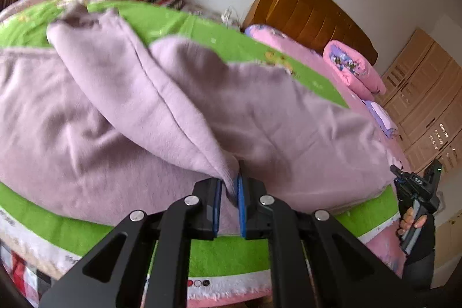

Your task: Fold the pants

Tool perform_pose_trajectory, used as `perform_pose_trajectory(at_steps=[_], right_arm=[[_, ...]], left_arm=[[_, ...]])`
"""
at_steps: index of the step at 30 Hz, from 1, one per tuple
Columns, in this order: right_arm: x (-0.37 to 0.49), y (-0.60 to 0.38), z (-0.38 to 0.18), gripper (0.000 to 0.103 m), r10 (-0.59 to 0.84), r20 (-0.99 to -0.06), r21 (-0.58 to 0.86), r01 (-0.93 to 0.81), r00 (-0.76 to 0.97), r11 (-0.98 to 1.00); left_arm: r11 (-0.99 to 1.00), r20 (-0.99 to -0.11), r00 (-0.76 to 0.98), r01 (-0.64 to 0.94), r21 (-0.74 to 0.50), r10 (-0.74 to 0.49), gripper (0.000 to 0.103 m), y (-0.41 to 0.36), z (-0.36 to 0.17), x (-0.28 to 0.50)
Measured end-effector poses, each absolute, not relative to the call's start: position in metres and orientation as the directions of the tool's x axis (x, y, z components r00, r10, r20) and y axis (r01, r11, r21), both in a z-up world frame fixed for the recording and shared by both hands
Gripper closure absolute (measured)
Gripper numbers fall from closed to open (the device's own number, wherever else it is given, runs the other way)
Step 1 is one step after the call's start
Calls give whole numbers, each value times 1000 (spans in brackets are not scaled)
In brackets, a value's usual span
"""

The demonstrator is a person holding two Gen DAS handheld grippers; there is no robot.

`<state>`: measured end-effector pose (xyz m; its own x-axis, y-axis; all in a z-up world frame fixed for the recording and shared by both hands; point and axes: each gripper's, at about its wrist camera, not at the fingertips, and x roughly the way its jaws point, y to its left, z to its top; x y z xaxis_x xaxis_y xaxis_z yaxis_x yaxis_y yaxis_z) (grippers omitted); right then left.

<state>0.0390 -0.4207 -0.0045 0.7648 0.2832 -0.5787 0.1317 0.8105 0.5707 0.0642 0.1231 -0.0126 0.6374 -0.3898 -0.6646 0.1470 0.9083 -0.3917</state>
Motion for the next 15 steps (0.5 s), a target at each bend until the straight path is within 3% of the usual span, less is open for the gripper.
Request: perform_pose_trajectory(at_steps=[7, 8, 9, 11, 13, 15], right_arm=[[35, -425, -26, 96, 277, -595, 591, 177, 754, 787], [35, -424, -24, 95, 280, -592, 596, 178, 756, 783], [35, -423, -24, 86, 293, -585, 611, 172, 756, 773], [33, -418, -22, 73, 324, -570, 642, 163, 755, 749], [28, -407, -18, 60, 361, -549, 669, 137, 754, 730], [28, -395, -17, 60, 401, -541, 687, 112, 739, 718]], left_arm=[[912, -698, 606, 120, -393, -381, 90, 122, -40, 61], [914, -700, 607, 123, -386, -378, 88, 122, -39, 60], [913, -696, 609, 128, -388, -381, 87, 122, -38, 59], [906, -686, 613, 129, -403, -392, 63, 123, -37, 59], [891, -664, 622, 130, -435, -415, 47, 123, -35, 57], [881, -645, 633, 137, -452, -429, 42, 120, -32, 57]])
